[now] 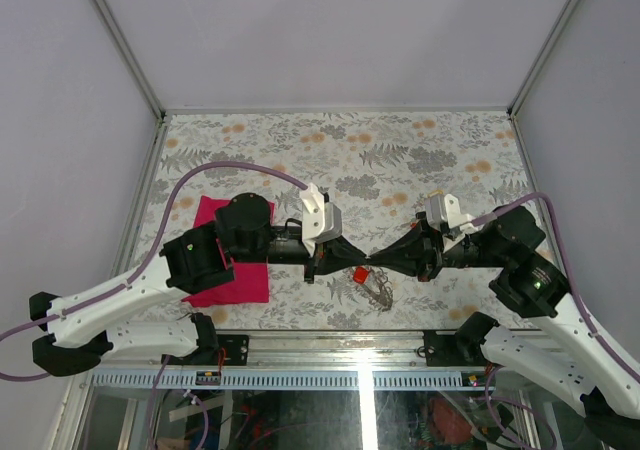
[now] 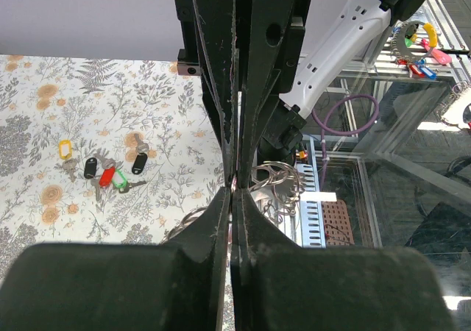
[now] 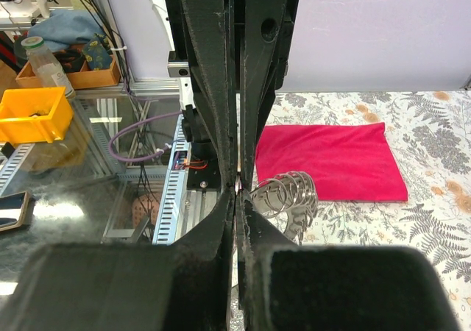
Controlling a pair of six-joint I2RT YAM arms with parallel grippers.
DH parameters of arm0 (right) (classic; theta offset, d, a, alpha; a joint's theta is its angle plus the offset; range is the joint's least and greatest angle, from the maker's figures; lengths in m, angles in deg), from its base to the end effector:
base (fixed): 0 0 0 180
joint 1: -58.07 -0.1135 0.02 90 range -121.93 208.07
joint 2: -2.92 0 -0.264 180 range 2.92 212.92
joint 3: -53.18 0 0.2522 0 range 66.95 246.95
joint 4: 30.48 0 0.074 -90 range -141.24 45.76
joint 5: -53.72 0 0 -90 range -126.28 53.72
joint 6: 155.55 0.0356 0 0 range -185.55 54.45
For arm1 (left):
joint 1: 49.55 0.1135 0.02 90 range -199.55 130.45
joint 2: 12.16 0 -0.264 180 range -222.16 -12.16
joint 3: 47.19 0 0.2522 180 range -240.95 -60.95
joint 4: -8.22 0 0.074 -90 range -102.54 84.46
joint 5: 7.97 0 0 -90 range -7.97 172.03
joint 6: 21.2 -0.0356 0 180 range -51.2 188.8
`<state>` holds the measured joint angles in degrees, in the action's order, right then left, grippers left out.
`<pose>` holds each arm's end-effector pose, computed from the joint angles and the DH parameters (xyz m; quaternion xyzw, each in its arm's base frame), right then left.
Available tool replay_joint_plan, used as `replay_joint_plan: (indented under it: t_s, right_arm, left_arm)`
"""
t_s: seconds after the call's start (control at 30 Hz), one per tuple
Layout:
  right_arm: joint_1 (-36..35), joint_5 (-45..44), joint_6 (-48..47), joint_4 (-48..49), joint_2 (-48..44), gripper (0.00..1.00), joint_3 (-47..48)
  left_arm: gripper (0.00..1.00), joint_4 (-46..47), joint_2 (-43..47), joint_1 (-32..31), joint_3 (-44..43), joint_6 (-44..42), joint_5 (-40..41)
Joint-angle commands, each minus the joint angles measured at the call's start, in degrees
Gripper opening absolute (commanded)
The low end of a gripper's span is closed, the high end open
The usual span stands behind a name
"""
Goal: Put the keys on the keyring
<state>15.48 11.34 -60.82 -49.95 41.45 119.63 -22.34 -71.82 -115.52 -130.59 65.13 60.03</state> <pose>0.0803 0.1095 0.4104 -0.4830 0.4660 0.5195 0.5288 0.0789 -0.2098 0.4302 0.5232 0.5304 -0.4592 0.4838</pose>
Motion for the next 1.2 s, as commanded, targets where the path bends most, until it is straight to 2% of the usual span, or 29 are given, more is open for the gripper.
replay_joint_plan:
  t_s: [0.0,0.27,0.57,0.9,1.17]
  right_arm:
    - [-0.1,0.3,0.5,3.6,-0.8,0.0,1.8]
    - [-0.1,-2.1,0.1,0.8,-3.4,0.26,2.0]
    - [-0.1,-3.9,-4.3,-6.7,-5.3,0.4,3.0]
    - [-0.1,-3.1,-7.4,-10.0,-4.2,0.46,3.6]
    - [-0.1,-1.5,-6.6,-10.4,-4.0,0.48,3.3]
  left_arm:
    - [0.0,2.9,1.0,-0.2,-1.3,-0.6,-1.0]
    - [0.0,2.3,2.7,-0.1,0.3,-0.5,-1.2]
    - [0.0,0.7,3.6,-0.2,0.6,-1.7,-4.8]
    - [0.0,-2.0,3.4,-0.2,-0.7,-4.7,-12.7]
    - [0.0,-2.6,2.6,-0.2,-1.3,-5.6,-14.1]
